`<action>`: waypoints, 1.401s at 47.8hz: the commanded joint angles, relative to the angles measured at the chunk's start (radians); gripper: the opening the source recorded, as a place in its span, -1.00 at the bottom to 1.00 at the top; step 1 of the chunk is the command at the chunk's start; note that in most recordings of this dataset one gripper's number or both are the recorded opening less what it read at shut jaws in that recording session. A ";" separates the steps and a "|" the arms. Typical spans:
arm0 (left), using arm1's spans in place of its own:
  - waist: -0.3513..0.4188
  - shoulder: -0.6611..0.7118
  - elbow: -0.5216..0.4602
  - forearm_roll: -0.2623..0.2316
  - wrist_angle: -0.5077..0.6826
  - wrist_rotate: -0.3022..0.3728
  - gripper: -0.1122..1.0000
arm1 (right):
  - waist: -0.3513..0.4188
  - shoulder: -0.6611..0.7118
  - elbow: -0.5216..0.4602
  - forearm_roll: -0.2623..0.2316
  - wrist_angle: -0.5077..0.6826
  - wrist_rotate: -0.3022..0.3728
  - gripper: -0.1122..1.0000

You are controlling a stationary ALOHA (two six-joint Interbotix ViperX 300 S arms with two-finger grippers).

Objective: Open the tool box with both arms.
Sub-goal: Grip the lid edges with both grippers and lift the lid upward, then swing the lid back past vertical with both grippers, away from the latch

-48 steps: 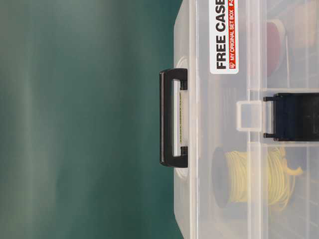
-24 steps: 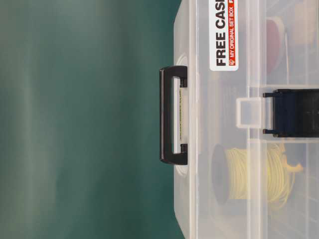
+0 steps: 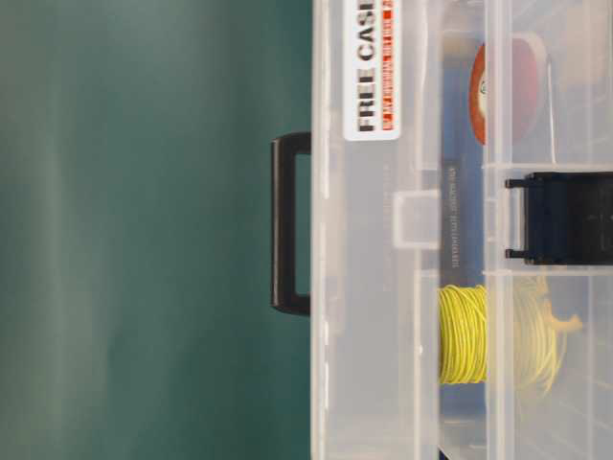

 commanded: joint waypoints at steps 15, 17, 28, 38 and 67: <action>-0.011 -0.017 -0.084 -0.003 -0.026 -0.002 0.83 | 0.021 -0.046 -0.089 0.005 -0.018 0.006 0.66; -0.011 -0.017 -0.087 -0.003 -0.026 -0.003 0.83 | 0.021 -0.046 -0.092 0.005 -0.017 0.006 0.66; -0.003 -0.017 -0.117 -0.003 -0.026 -0.003 0.82 | 0.017 -0.052 -0.117 0.005 -0.017 0.009 0.66; 0.020 -0.015 -0.147 -0.003 -0.026 -0.005 0.82 | 0.000 -0.064 -0.132 0.005 -0.017 0.012 0.66; 0.095 -0.003 -0.224 -0.003 -0.023 0.064 0.82 | -0.121 -0.066 -0.166 0.005 -0.046 0.012 0.66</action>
